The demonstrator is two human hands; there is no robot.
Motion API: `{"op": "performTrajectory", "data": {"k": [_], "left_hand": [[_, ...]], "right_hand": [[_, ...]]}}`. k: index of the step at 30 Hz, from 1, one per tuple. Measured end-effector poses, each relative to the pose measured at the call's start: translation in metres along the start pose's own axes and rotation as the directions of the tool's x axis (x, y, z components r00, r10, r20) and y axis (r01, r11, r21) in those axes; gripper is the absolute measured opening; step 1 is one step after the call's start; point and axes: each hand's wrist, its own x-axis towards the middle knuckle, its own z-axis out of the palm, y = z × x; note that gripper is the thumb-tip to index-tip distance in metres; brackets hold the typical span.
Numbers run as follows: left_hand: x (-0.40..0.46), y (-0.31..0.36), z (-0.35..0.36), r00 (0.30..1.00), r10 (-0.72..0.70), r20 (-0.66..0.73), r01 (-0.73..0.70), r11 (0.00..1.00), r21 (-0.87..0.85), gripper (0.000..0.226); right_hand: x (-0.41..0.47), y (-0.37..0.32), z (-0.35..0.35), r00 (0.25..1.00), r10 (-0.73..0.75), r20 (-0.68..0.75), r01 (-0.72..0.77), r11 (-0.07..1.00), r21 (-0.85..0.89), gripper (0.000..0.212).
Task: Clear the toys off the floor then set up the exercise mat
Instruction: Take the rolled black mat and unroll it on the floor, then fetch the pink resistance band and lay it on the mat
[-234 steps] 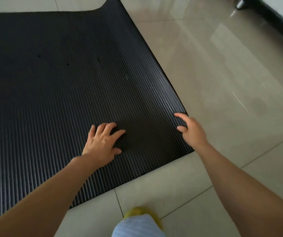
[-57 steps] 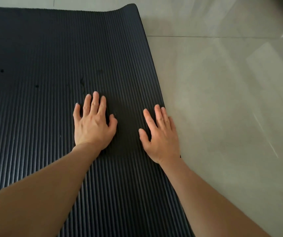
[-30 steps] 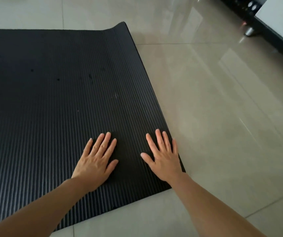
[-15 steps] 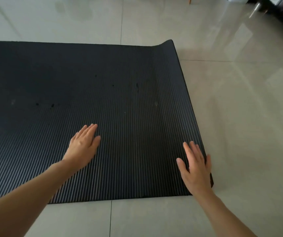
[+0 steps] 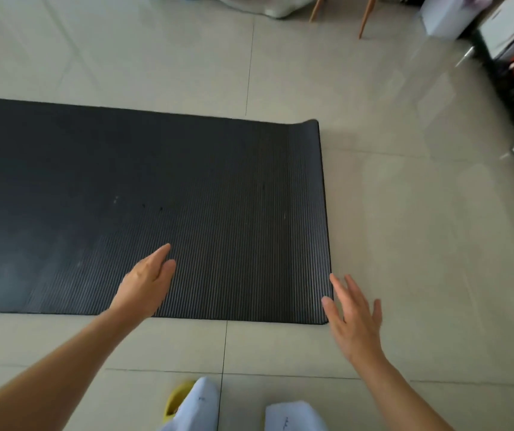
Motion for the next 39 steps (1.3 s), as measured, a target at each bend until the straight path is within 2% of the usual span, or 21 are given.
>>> {"op": "performTrajectory", "data": {"k": [10, 17, 22, 31, 35, 39], "left_hand": [[-0.14, 0.104, -0.158, 0.999, -0.054, 0.0, 0.053, 0.997, -0.06, 0.046], [-0.203, 0.134, -0.235, 0.995, -0.081, -0.051, 0.074, 0.989, -0.128, 0.044], [-0.217, 0.137, -0.27, 0.994, -0.081, -0.075, 0.067, 0.984, -0.168, 0.045], [-0.223, 0.129, -0.309, 0.993, -0.037, -0.11, 0.014, 0.98, -0.201, 0.045], [-0.218, 0.138, -0.315, 0.995, 0.024, -0.099, -0.045, 0.975, -0.217, 0.045], [-0.205, 0.173, -0.324, 0.985, 0.146, -0.09, -0.164, 0.958, -0.235, 0.044]], "right_hand": [[-0.103, -0.102, -0.171, 0.999, 0.015, 0.044, -0.017, 0.999, 0.04, 0.046], [-0.145, -0.158, -0.249, 0.999, -0.018, 0.034, 0.013, 0.99, 0.142, 0.045], [-0.159, -0.177, -0.272, 0.999, -0.017, -0.028, 0.022, 0.98, 0.199, 0.044], [-0.177, -0.206, -0.276, 0.999, -0.024, -0.03, 0.03, 0.977, 0.21, 0.045], [-0.183, -0.22, -0.286, 0.996, -0.057, -0.066, 0.073, 0.959, 0.275, 0.047], [-0.179, -0.222, -0.316, 0.984, -0.089, -0.153, 0.13, 0.949, 0.288, 0.049]]}}
